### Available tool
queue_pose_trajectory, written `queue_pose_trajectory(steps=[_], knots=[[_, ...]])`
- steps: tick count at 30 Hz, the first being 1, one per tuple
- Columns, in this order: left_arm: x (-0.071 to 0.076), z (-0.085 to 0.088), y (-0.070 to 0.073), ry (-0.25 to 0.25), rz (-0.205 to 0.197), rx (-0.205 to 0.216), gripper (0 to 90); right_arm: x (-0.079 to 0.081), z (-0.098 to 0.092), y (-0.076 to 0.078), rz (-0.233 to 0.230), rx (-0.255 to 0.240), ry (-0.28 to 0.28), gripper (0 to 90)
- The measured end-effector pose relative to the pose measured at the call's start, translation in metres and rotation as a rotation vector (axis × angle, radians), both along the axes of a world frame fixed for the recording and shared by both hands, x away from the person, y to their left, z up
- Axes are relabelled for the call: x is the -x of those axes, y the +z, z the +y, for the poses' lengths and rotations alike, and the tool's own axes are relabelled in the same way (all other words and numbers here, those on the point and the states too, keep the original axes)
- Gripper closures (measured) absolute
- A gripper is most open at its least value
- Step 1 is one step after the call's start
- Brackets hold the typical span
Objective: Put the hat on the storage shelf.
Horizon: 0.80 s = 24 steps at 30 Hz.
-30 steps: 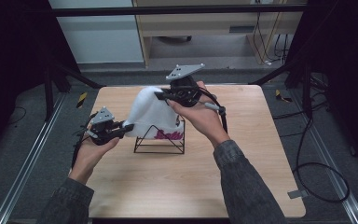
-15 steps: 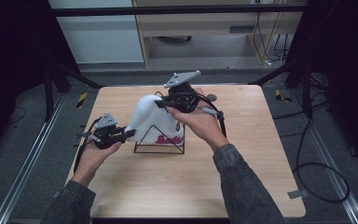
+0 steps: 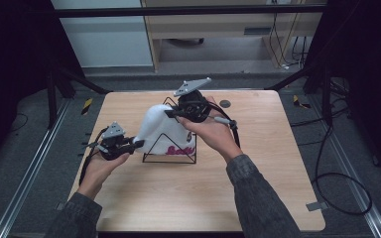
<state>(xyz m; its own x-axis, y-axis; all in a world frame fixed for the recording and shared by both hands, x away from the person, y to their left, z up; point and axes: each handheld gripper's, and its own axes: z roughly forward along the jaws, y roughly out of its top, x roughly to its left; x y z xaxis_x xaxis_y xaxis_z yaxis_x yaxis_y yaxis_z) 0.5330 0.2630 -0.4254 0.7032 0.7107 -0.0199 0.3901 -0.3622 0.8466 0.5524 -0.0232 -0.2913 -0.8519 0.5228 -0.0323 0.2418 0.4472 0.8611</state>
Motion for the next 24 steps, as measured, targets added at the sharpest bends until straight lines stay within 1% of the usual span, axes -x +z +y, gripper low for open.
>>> queue_pose_trajectory(steps=[4,10,12,18,22,24], knots=[[0.0,0.001,-0.002,0.001,0.002,-0.007,73.0,0.0,0.0,-0.002,0.009,0.0,0.001,82.1],[-0.002,0.002,-0.008,0.006,0.014,-0.003,72.8,0.0,0.002,-0.006,0.018,0.009,0.008,81.9],[-0.003,0.002,-0.01,0.002,0.018,-0.013,72.9,0.0,0.003,-0.009,0.023,0.016,0.013,81.9],[-0.003,0.004,-0.015,0.003,0.029,-0.008,72.7,0.001,0.006,-0.013,0.025,0.024,0.019,81.7],[-0.003,0.006,-0.018,0.002,0.038,-0.013,72.3,0.002,0.009,-0.014,0.029,0.031,0.023,81.5],[-0.003,0.007,-0.02,0.004,0.043,-0.018,70.7,0.002,0.011,-0.016,0.03,0.039,0.028,81.0]])
